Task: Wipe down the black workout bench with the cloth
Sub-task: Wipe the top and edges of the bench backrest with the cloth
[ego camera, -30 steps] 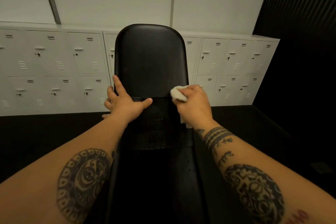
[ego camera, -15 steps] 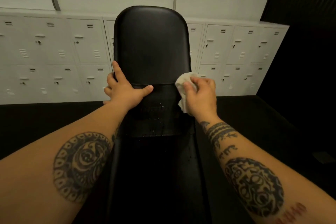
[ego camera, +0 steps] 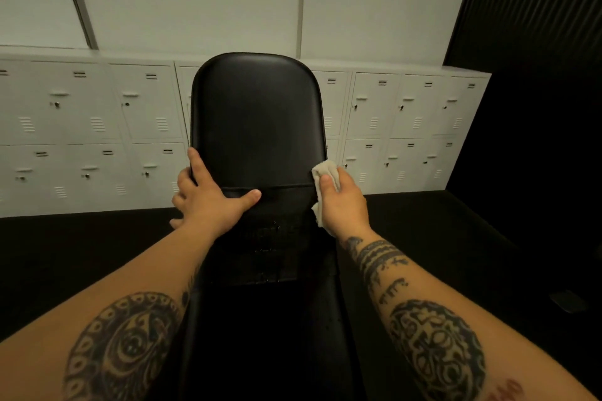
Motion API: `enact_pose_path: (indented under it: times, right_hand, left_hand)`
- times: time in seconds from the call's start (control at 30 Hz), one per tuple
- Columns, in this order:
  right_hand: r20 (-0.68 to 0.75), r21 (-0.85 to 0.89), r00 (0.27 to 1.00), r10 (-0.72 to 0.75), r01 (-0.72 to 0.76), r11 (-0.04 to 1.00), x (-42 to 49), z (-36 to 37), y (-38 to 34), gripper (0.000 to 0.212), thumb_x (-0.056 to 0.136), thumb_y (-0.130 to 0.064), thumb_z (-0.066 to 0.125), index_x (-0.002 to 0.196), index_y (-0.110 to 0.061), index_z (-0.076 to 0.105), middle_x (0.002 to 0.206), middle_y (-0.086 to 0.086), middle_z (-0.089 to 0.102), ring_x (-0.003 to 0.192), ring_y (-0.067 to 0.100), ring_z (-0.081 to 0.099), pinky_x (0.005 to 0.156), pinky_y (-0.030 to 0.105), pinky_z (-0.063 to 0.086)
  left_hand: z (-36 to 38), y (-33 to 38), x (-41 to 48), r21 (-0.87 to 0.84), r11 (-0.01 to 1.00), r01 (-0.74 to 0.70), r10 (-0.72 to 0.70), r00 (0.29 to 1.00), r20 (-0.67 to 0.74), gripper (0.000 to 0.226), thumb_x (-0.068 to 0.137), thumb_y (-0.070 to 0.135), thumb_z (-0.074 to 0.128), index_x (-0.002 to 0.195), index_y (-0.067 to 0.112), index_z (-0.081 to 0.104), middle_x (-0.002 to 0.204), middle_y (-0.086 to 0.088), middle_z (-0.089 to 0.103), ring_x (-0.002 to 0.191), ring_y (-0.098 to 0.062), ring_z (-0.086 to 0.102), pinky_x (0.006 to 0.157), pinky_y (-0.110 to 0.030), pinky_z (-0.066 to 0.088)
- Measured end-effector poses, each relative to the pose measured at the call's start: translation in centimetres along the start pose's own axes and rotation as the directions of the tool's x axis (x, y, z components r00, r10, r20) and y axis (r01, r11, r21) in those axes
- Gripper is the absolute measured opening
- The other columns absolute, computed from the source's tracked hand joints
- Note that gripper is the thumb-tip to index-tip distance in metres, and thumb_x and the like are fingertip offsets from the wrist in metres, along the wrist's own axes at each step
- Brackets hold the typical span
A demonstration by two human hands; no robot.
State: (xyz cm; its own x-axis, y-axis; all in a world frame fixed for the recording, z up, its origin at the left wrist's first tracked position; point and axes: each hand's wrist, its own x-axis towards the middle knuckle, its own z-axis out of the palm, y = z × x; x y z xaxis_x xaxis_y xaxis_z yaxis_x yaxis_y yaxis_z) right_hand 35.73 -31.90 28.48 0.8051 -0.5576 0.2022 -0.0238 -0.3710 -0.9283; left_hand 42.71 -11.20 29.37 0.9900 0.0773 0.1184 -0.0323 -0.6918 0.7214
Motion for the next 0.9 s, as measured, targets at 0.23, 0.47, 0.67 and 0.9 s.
enact_pose_path:
  times: [0.23,0.47,0.67,0.9]
  right_hand:
    - [-0.042,-0.179,0.999,0.018,-0.025,0.983,-3.2,0.6,3.3,0.036,0.103,-0.045,0.039,0.123,-0.022,0.057,0.104,-0.001,0.059,0.091,0.014,0.058,0.072,0.028,0.041]
    - [-0.066,-0.168,0.998,-0.012,0.001,0.986,0.3,1.0,0.6,0.038,0.101,-0.048,0.041,0.119,-0.019,0.057,0.108,0.001,0.059,0.092,0.016,0.056,0.076,0.032,0.045]
    - [-0.139,-0.177,0.988,-0.071,0.046,0.983,2.0,2.1,0.7,0.042,0.098,-0.054,0.042,0.119,-0.022,0.058,0.106,-0.001,0.057,0.099,0.020,0.059,0.085,0.038,0.051]
    - [-0.138,-0.027,0.990,-0.021,0.017,0.999,1.3,1.2,-0.1,0.046,0.097,-0.057,0.044,0.122,-0.022,0.061,0.112,0.001,0.058,0.106,0.022,0.059,0.082,0.032,0.046]
  left_hand:
    - [0.1,0.3,0.0,0.014,1.000,0.016,-0.016,1.000,0.004,0.139,0.072,0.062,0.082,0.150,0.043,-0.031,0.167,-0.003,-0.005,0.150,-0.044,0.010,0.114,-0.074,0.017]
    - [-0.1,0.2,0.1,0.012,1.000,0.006,-0.006,1.000,0.017,0.139,0.072,0.063,0.082,0.150,0.043,-0.031,0.166,-0.004,-0.004,0.149,-0.044,0.011,0.114,-0.073,0.019]
    - [-0.1,0.1,0.2,0.010,1.000,-0.004,0.004,1.000,0.024,0.140,0.071,0.064,0.082,0.150,0.043,-0.032,0.166,-0.004,-0.004,0.149,-0.044,0.012,0.113,-0.073,0.021]
    - [0.1,-0.1,0.4,0.009,1.000,-0.007,0.007,1.000,0.022,0.141,0.070,0.066,0.081,0.148,0.044,-0.034,0.166,-0.003,-0.006,0.149,-0.044,0.012,0.113,-0.073,0.020]
